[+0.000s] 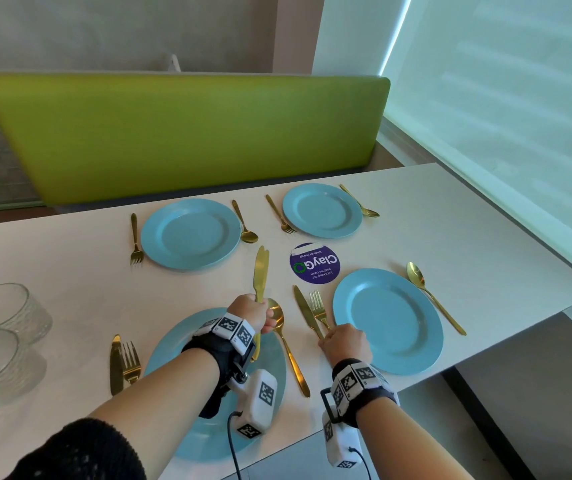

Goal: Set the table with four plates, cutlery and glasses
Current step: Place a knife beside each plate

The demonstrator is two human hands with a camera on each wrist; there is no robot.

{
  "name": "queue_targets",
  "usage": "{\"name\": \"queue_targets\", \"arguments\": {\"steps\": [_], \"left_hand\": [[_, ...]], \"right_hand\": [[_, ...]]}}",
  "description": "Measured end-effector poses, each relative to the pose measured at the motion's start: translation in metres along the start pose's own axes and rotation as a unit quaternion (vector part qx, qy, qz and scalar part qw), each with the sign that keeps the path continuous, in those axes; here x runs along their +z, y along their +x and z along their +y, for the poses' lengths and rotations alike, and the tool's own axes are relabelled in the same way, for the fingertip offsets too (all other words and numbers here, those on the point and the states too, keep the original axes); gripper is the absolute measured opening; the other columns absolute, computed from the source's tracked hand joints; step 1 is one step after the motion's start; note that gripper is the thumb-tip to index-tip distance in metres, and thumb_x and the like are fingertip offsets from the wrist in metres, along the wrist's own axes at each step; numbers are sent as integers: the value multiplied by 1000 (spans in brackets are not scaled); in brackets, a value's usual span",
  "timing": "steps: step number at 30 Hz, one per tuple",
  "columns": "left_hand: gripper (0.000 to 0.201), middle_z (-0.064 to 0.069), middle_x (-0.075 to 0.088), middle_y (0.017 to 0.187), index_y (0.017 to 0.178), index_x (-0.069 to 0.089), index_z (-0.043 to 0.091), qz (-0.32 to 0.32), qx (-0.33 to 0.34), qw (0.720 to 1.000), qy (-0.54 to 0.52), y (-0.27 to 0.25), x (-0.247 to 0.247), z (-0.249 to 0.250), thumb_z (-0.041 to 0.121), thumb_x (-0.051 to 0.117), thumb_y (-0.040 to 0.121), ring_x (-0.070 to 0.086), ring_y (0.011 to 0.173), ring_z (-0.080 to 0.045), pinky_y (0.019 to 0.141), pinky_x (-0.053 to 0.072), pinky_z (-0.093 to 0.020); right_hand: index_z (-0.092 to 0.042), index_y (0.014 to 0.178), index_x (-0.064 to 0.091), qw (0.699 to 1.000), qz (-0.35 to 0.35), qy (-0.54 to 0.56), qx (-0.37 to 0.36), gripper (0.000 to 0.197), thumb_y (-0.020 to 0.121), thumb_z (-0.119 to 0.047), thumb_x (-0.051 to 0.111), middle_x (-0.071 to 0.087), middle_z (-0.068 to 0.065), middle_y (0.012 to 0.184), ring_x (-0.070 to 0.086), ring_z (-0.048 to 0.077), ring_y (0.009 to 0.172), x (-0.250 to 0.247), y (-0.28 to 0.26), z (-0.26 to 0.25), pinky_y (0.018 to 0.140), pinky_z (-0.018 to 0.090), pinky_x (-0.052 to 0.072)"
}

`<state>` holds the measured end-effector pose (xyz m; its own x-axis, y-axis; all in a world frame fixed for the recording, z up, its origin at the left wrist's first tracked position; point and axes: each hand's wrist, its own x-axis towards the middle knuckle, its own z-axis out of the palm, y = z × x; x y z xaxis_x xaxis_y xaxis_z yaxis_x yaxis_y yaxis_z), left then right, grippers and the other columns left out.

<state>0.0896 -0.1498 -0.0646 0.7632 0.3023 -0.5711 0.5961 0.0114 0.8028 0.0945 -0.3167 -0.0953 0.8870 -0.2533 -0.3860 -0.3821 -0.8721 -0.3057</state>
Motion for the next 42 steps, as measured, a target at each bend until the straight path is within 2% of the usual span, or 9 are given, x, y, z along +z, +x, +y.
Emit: {"name": "queue_targets", "arguments": {"steps": [8, 12, 15, 19, 23, 29, 33, 37, 42], "left_hand": [[16, -16, 54, 74, 101, 46, 1, -24, -9, 1000, -8, -13, -18, 6, 8, 32, 101, 53, 52, -21, 35, 40, -19], [22, -17, 65, 81, 102, 50, 3, -28, 3, 999, 26, -12, -37, 13, 17, 34, 101, 62, 57, -26, 50, 54, -28], [28, -16, 69, 88, 91, 58, 7, -24, 29, 995, 95, -8, -58, 15, 24, 37, 97, 67, 79, -32, 79, 58, -42], [29, -8, 56, 73, 68, 49, 17, -76, 22, 989, 126, 0, -85, 17, 21, 40, 95, 56, 79, -27, 86, 52, -39], [27, -22, 56, 84, 76, 50, 9, -145, 8, 989, 33, -4, -115, 38, 13, 35, 98, 59, 60, -29, 54, 54, -33], [16, -15, 59, 79, 94, 51, 4, -170, 12, 985, -9, 4, -153, 58, 12, 38, 98, 66, 49, -24, 45, 55, -29], [19, -6, 61, 86, 110, 48, 2, -113, 19, 993, -18, 26, -171, 68, 15, 36, 101, 62, 55, -20, 54, 53, -31], [29, -4, 61, 82, 121, 46, 0, -47, 13, 998, -35, 53, -188, 73, 16, 34, 101, 57, 57, -21, 48, 49, -27], [16, -6, 57, 71, 104, 45, 5, -15, 2, 999, -38, 80, -203, 77, 12, 32, 100, 47, 48, -17, 32, 35, -14]], "right_hand": [[-20, 110, 67, 991, 15, 13, -133, 23, 90, -28, 60, 68, 4, 112, 63, 24, 105, -17, -24, -44, 87, 31, 51], [-23, 115, 66, 960, -4, 0, -278, 27, 90, -23, 55, 65, 1, 117, 59, 21, 109, -16, -43, -86, 87, 26, 44], [-22, 114, 67, 939, -31, -25, -343, 29, 89, -16, 55, 64, 2, 115, 59, 21, 108, -10, -56, -110, 87, 27, 43], [-21, 111, 70, 929, -38, -19, -369, 30, 83, -16, 60, 66, 4, 111, 61, 23, 106, 1, -63, -131, 92, 31, 47], [-22, 100, 75, 909, 21, -14, -416, 21, 81, -21, 65, 70, 0, 104, 63, 19, 98, -5, -65, -156, 77, 19, 42], [-34, 54, 70, 845, 110, -48, -522, 4, 51, -34, 73, 61, -15, 54, 59, 4, 47, -11, -66, -196, 39, 9, 37], [-32, 55, 72, 833, 135, -106, -526, 8, 55, -31, 80, 63, -14, 60, 63, 6, 55, -15, -58, -207, 41, 11, 41], [-20, 105, 73, 907, 69, -189, -369, 24, 91, -31, 56, 64, 2, 108, 59, 20, 106, -31, -32, -202, 81, 29, 49], [-21, 101, 72, 960, 53, -180, -209, 21, 89, -32, 60, 68, 2, 106, 63, 22, 100, -53, 19, -201, 81, 29, 50]]}}
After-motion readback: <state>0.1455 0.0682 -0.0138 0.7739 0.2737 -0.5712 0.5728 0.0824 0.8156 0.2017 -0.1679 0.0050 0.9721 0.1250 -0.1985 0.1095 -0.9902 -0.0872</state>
